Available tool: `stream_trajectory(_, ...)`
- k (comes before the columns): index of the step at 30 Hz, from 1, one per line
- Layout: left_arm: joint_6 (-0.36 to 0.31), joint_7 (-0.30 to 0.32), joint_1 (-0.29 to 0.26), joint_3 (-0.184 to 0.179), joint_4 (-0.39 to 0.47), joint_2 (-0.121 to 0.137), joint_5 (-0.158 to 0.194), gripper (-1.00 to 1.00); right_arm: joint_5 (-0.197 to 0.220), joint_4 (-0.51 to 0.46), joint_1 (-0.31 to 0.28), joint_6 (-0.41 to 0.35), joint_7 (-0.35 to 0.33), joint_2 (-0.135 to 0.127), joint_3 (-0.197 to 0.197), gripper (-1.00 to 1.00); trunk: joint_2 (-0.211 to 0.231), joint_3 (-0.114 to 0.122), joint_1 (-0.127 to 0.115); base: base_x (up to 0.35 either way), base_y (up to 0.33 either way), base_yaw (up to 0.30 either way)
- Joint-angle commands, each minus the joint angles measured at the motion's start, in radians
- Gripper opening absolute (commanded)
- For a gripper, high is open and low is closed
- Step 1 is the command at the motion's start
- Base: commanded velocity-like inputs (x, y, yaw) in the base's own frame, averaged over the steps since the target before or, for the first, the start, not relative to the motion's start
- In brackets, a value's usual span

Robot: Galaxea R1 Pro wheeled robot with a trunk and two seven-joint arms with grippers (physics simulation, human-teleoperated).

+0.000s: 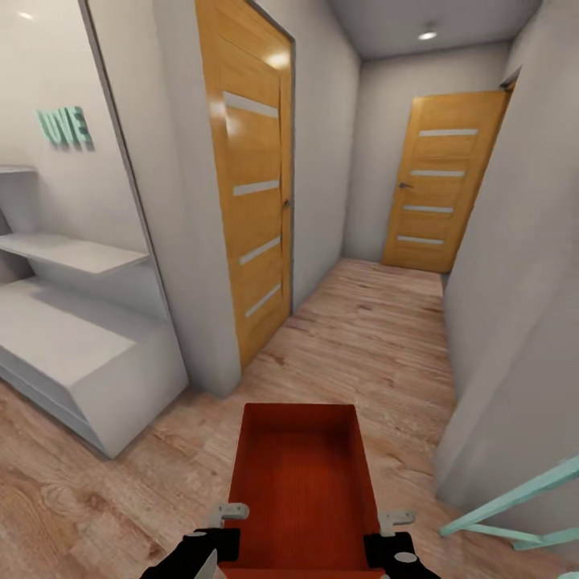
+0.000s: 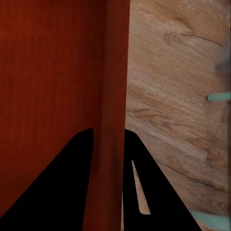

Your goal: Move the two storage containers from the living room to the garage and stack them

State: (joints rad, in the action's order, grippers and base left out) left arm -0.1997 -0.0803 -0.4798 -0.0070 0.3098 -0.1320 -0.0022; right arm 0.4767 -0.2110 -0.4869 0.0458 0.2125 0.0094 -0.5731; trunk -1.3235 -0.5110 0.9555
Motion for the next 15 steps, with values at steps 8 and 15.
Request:
stream_trajectory(8,-0.001,-0.01,0.0,-0.002,0.006,-0.001,-0.015,-1.0,0.023,0.009,-0.001,-0.008,0.015,0.0,-0.001,-1.0,0.0,-0.001,0.001,0.32,0.0,-0.257)
stream_trajectory(15,-0.001,-0.01,0.0,-0.002,0.006,0.0,-0.015,-1.0,0.023,0.009,-0.001,-0.008,0.015,-0.001,-0.001,-1.0,0.0,-0.001,0.001,0.32,0.0,-0.074)
